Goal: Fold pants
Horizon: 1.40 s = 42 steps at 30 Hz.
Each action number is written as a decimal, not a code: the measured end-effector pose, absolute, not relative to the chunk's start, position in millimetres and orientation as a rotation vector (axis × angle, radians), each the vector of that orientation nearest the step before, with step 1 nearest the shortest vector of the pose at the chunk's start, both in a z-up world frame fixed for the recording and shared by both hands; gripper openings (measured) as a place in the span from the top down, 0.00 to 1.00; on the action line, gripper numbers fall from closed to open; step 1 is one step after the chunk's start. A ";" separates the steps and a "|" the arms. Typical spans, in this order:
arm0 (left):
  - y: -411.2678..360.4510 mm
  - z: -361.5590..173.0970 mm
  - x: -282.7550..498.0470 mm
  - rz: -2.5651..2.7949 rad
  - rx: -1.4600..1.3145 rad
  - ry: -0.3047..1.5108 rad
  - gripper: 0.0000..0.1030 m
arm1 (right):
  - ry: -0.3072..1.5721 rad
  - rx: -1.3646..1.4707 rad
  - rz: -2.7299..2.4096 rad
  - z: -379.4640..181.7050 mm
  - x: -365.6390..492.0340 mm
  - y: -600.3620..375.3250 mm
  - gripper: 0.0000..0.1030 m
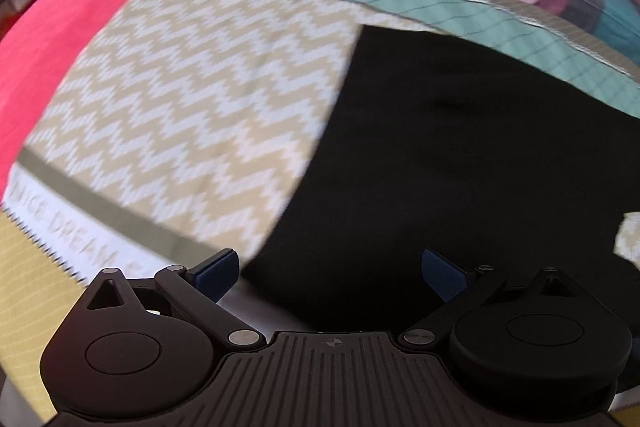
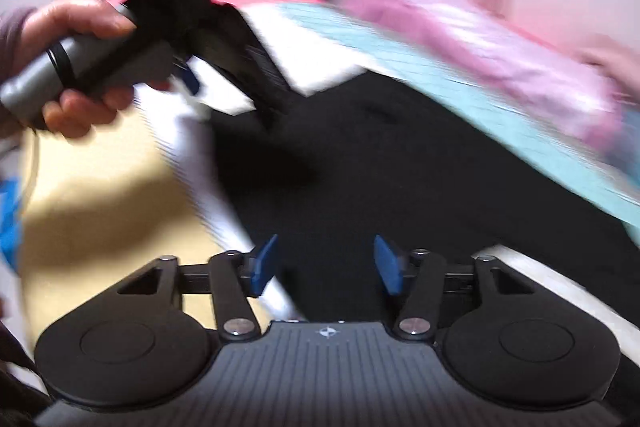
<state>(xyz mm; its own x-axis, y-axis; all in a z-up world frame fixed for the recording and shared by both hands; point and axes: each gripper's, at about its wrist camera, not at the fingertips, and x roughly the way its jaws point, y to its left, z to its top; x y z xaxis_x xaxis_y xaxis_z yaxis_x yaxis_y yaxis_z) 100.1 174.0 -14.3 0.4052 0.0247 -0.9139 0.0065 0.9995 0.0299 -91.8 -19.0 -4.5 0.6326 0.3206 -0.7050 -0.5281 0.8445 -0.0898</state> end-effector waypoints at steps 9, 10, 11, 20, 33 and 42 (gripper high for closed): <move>113.3 -46.0 109.9 -0.067 0.113 1.209 0.00 | 0.830 -0.048 -0.179 -16.6 -100.1 -166.9 0.28; 109.6 -50.7 109.1 -0.059 0.139 1.212 0.00 | 0.850 -0.024 -0.193 -22.7 -95.4 -173.9 0.31; 106.1 -54.4 108.2 -0.057 0.167 1.210 0.00 | 0.882 0.008 -0.199 -30.5 -93.1 -181.0 0.57; 101.4 -63.8 106.1 -0.063 0.194 1.204 0.00 | 0.912 0.127 -0.217 -28.8 -141.2 -188.9 0.93; 100.4 -62.3 106.1 -0.062 0.205 1.199 0.00 | 0.721 0.398 -0.640 -3.9 -153.7 -291.6 0.32; 101.3 -63.4 103.5 -0.060 0.210 1.177 0.00 | 0.757 0.400 -0.720 -18.3 -139.5 -328.8 0.94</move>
<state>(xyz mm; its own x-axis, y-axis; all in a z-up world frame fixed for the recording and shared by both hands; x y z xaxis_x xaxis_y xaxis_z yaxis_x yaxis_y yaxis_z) 103.5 101.3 -63.4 0.3848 0.0629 -0.9209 0.1563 0.9788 0.1322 -139.5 -328.8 -18.3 0.5091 -0.4426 -0.7382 0.7149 0.6951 0.0763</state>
